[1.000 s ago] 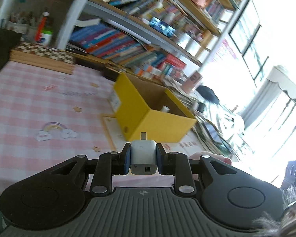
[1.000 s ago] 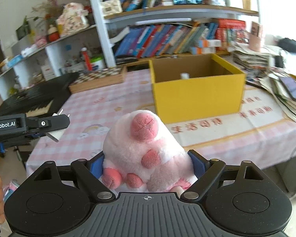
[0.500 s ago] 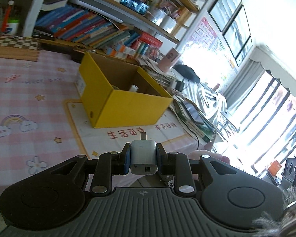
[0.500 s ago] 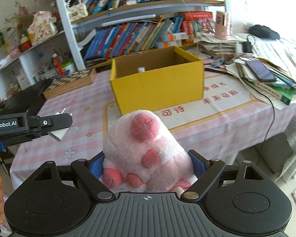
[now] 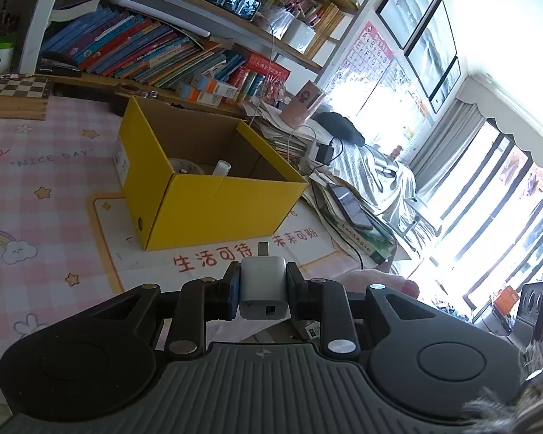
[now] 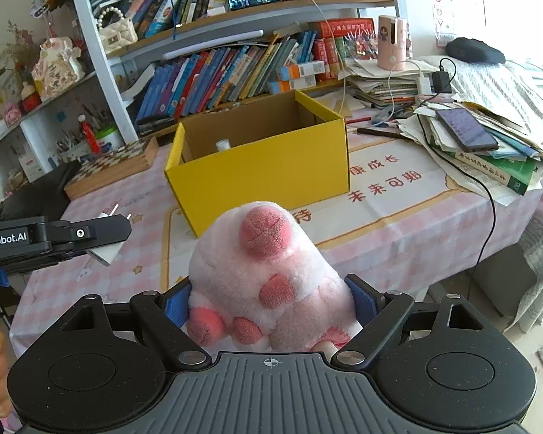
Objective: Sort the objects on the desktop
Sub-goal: 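Carry the plug adapter and pink plush with both grippers to the yellow box, then drop the plug adapter and plush into the yellow box, opening both grippers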
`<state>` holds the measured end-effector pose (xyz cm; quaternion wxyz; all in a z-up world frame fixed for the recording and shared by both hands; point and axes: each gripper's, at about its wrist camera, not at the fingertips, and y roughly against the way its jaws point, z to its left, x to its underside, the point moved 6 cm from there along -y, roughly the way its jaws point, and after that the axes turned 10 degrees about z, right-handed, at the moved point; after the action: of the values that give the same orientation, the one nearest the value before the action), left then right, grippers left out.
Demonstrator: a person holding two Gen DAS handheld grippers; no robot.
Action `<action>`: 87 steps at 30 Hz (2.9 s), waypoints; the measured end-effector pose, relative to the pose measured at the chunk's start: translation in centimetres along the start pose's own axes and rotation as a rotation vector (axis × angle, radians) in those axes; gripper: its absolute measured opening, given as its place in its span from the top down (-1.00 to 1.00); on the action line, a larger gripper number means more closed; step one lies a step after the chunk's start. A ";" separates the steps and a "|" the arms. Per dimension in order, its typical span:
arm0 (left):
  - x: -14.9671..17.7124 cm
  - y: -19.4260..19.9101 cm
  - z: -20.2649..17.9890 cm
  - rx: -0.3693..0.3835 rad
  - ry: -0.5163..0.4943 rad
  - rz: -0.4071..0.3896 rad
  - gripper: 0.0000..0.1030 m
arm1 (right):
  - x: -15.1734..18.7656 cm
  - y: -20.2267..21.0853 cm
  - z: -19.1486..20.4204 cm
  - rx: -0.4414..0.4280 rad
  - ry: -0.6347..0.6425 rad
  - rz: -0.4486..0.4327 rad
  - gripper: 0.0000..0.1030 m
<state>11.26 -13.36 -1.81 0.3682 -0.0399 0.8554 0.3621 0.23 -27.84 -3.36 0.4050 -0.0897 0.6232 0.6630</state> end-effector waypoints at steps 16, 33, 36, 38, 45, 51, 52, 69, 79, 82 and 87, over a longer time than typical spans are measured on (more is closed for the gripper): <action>-4.1 -4.4 -1.6 -0.061 0.020 -0.045 0.55 | -5.5 -2.9 -3.7 -0.063 0.052 -0.020 -0.70; -14.8 -8.3 0.3 -0.220 0.042 -0.219 0.55 | -19.9 -6.6 -1.9 -0.209 0.262 -0.248 -0.70; -16.4 -9.6 1.4 -0.273 0.043 -0.211 0.55 | -22.1 -8.6 -0.8 -0.218 0.301 -0.254 -0.70; -17.2 -11.0 1.9 -0.308 0.032 -0.189 0.55 | -22.8 -10.4 0.0 -0.222 0.332 -0.231 -0.70; -17.4 -15.2 4.6 -0.411 0.033 -0.092 0.55 | -22.9 -16.1 1.1 -0.189 0.442 -0.103 -0.69; -16.7 -17.6 5.7 -0.473 0.007 -0.016 0.55 | -22.3 -19.1 0.7 -0.173 0.492 0.000 -0.69; -16.6 -17.9 5.8 -0.480 0.002 -0.005 0.55 | -22.2 -19.6 0.7 -0.171 0.504 0.018 -0.69; -16.7 -19.2 5.4 -0.567 -0.095 0.037 0.14 | -21.1 -21.3 0.8 -0.176 0.601 0.127 -0.79; -17.6 -14.4 2.3 -0.501 -0.093 -0.154 -0.84 | -21.6 -18.8 -0.2 -0.196 0.546 0.035 -0.81; -17.4 -12.1 1.3 -0.498 -0.081 -0.219 -0.97 | -22.0 -17.1 -0.6 -0.208 0.504 -0.015 -0.81; -16.3 -8.2 0.6 -0.517 -0.044 -0.295 -1.00 | -22.0 -14.0 -1.3 -0.218 0.427 -0.093 -0.81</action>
<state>26.20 -22.22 3.80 0.4128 -0.2483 0.7116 0.5115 23.21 -39.87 -0.44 0.2821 -0.2996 0.6148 0.6729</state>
